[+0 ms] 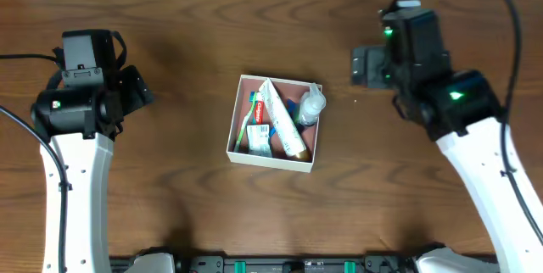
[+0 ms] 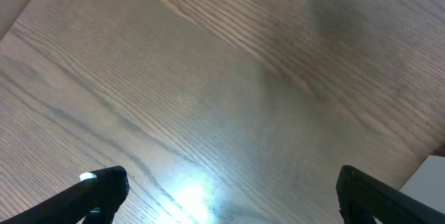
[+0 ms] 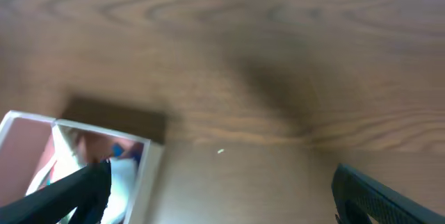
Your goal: Pack container
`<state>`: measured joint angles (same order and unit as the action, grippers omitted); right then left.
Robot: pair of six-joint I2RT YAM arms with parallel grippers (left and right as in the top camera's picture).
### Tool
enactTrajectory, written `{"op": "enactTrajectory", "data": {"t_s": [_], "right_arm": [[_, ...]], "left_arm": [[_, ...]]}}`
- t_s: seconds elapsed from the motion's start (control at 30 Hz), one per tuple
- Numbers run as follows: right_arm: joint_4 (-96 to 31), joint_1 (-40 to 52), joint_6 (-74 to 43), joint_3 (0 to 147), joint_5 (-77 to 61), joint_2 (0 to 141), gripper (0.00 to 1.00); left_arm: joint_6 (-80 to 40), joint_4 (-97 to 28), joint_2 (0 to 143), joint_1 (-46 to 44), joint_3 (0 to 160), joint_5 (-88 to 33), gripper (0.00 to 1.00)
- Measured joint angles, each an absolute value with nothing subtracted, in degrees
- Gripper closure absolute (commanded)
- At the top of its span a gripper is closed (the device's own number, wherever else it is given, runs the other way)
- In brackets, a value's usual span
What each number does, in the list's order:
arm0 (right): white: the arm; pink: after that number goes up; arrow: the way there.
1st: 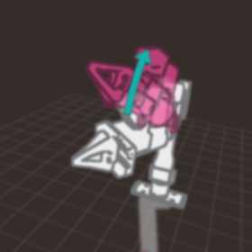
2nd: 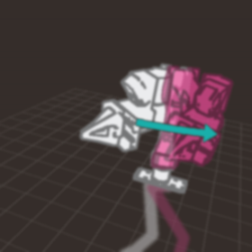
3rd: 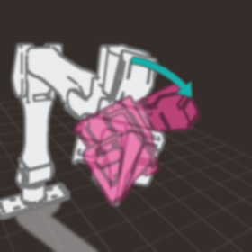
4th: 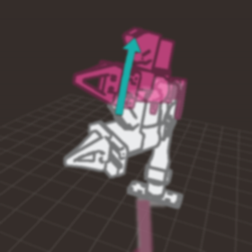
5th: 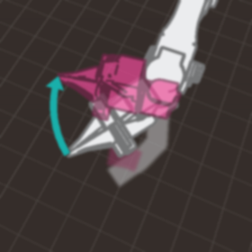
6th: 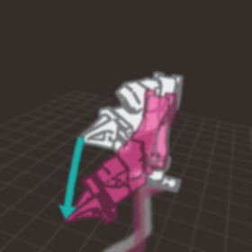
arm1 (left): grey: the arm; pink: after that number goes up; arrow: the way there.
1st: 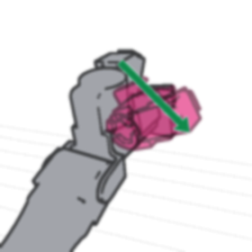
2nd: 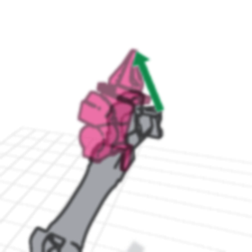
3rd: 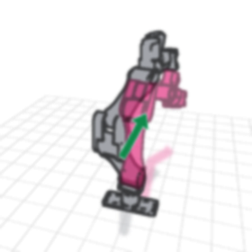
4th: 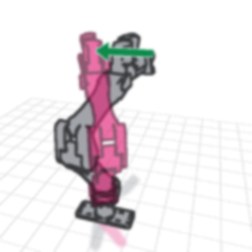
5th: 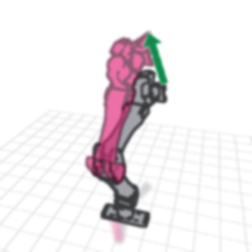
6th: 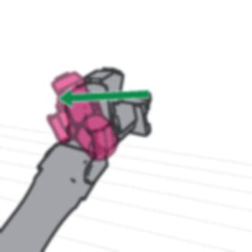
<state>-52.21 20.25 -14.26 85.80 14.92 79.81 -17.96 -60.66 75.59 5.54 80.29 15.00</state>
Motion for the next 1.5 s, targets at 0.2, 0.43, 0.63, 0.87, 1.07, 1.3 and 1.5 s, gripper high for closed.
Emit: {"op": "enactTrajectory", "data": {"t_s": [0.2, 0.43, 0.63, 0.87, 1.07, 1.3, 1.5], "right_arm": [[-52.0, 13.1, -9.5, 85.4, 13.7, 73.2, 0.01], [-49.2, 6.1, -6.9, 75.7, 10.0, 61.8, 0.01], [-42.6, 2.9, -6.5, 57.3, 9.0, 50.4, 0.01], [-39.3, 2.8, -6.3, 37.3, 6.9, 36.3, 0.01], [-38.2, 2.8, -6.3, 26.4, 5.0, 24.3, 0.01], [-38.0, 2.8, -6.3, 18.4, 3.1, 12.8, 0.01], [-38.0, 2.8, -6.3, 12.5, 2.5, 4.5, 0.01]], "left_arm": [[-18.0, -60.7, 75.6, 5.5, 80.3, 15.0, 0.02], [-18.0, -60.7, 75.6, 5.5, 80.3, 15.0, 0.02], [-18.0, -60.6, 75.6, 5.5, 80.3, 15.0, 0.02], [-18.0, -60.7, 75.6, 5.5, 80.3, 15.0, 0.02], [-18.0, -60.7, 75.6, 5.5, 80.3, 15.0, 0.02], [-18.0, -60.7, 75.6, 5.5, 80.3, 15.0, 0.02], [-18.0, -60.7, 75.6, 5.5, 80.3, 15.0, 0.02]]}}
